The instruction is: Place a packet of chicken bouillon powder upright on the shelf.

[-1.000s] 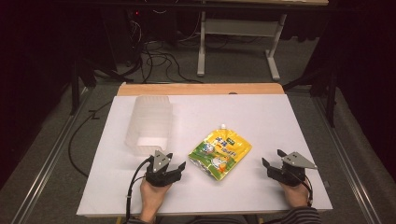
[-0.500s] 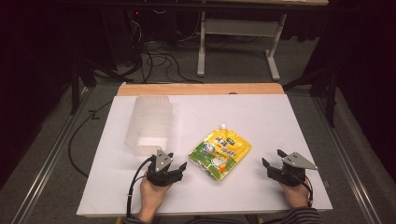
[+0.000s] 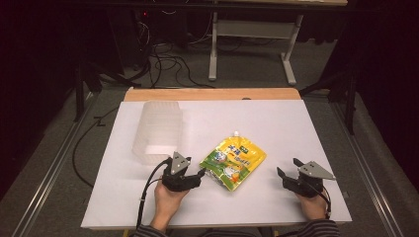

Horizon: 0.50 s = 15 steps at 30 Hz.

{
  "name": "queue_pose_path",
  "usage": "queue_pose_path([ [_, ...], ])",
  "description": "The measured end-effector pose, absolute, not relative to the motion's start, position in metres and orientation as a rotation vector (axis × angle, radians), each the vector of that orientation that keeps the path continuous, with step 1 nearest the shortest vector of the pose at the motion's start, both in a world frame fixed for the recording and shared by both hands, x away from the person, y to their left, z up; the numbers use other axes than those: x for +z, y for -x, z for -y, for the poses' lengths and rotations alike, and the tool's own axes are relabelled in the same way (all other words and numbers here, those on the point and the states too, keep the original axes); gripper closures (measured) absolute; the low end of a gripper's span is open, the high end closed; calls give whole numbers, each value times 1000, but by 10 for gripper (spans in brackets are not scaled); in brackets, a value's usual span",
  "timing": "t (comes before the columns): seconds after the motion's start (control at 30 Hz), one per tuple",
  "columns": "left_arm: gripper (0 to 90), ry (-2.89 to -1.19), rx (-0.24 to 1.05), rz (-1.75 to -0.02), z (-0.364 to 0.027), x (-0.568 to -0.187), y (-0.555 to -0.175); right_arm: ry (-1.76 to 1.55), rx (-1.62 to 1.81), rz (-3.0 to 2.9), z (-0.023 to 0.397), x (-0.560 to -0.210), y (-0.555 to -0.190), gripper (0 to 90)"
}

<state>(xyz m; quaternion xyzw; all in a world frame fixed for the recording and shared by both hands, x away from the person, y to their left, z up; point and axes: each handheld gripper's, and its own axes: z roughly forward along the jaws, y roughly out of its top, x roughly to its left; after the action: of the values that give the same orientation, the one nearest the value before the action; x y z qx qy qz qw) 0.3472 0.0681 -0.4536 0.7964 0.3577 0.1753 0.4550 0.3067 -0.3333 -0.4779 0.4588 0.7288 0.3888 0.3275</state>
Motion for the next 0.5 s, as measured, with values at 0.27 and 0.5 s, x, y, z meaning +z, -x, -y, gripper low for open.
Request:
queue_pose_path([
  [0.27, 329, -1969, 382, -874, -50, -443, -362, -1203, 1022, -1907, 333, -478, -306, 302],
  [0.5, 320, -2008, 359, -866, -36, -433, -376, -1202, 1024, -1905, 334, -478, -306, 302],
])
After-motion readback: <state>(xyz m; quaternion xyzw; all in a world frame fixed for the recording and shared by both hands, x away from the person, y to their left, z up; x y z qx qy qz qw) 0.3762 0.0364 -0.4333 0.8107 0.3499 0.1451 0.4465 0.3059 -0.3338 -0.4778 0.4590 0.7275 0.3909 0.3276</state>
